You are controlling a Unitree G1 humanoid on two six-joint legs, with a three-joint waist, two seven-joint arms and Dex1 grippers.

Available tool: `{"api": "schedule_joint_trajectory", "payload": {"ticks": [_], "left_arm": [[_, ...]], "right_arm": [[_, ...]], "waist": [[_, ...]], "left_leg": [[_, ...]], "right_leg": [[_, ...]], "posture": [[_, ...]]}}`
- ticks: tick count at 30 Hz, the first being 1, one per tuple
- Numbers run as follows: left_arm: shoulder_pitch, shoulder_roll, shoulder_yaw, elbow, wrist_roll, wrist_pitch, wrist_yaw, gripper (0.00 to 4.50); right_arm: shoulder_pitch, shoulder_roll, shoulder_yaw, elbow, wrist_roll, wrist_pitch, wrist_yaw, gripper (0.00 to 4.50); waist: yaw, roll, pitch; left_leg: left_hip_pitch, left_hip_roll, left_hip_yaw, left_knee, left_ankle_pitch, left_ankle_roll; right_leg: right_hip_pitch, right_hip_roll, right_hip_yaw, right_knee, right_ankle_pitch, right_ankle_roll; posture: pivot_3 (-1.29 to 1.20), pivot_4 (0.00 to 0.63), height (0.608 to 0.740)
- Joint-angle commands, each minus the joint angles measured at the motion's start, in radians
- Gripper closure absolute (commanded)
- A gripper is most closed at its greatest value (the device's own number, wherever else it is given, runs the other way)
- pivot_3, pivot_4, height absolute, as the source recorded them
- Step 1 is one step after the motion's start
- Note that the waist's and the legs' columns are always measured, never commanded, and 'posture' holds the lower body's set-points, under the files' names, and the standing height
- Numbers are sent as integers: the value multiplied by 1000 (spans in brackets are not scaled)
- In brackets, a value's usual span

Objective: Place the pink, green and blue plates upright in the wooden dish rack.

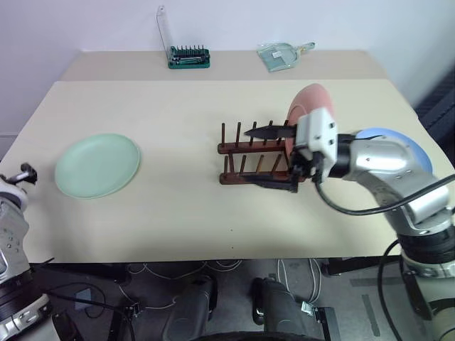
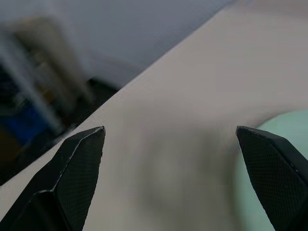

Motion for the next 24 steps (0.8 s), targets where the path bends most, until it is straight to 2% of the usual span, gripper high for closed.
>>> {"api": "schedule_joint_trajectory", "payload": {"ticks": [1,9,15,21,24], "left_arm": [[-1,-7,22,-51,-26,110,-2,0],[-20,-23,-15,-40,-34,145,-58,0],[-41,-20,-27,-11,10,123,-38,0],[-78,-33,11,14,48,82,19,0],[-97,-37,11,2,33,33,-5,0]], "right_arm": [[-30,21,-16,2,-20,-29,20,454],[-15,42,-25,2,-46,-17,20,454],[12,37,-35,-24,-50,3,2,454],[29,29,-47,-35,-52,10,0,454],[32,28,-51,-36,-53,11,1,454]], "waist": [[6,-1,-1],[14,-2,-1],[13,-2,-1],[14,-2,-1],[14,-2,-1]], "left_leg": [[0,0,0,0,0,0],[0,0,0,-2,0,0],[0,1,1,-2,0,0],[0,1,1,-2,0,0],[0,0,1,-1,0,0]], "right_leg": [[0,0,0,0,0,0],[0,0,0,0,1,0],[0,0,0,0,1,0],[0,0,0,0,1,0],[0,0,0,0,1,0]], "posture": [[0,150,740],[0,150,740],[0,150,740],[0,150,740],[0,150,740]]}}
